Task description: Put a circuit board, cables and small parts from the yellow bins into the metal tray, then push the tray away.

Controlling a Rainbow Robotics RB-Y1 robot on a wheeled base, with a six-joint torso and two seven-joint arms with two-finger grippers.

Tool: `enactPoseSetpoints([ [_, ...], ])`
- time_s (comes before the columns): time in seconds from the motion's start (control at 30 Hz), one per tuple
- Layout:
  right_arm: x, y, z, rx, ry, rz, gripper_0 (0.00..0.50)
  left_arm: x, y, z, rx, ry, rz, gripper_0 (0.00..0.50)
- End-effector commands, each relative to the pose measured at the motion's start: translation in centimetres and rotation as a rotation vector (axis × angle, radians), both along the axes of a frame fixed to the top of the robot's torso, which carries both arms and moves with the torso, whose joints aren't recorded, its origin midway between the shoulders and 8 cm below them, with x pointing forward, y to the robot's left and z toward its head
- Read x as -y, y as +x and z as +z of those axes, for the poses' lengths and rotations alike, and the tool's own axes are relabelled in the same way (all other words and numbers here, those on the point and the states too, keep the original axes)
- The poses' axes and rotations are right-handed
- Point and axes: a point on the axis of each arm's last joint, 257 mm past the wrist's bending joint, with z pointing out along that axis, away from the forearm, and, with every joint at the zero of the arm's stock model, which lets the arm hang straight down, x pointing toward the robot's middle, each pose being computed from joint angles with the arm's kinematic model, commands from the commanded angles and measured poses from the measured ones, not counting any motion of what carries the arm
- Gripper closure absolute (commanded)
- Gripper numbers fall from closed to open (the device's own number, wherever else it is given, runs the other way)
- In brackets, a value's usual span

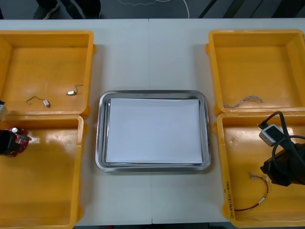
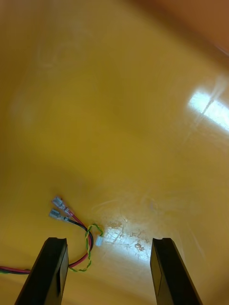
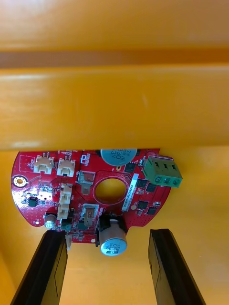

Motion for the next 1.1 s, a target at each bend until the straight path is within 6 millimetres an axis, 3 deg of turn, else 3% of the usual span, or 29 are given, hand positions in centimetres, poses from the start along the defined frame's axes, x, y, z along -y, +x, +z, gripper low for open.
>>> enactPoseSetpoints([
  [0.03, 0.3, -0.8, -2.1, -0.021, 0.012, 0.012, 0.0, -1.9, -1.1, 0.1, -0.025, 0.085, -0.1, 0.0],
  [1.1, 0.5, -4.0, -5.8, -0.083, 0.06, -0.026, 0.0, -0.9, -0.7, -1.4, 0.0, 0.076, -0.11, 0.0],
])
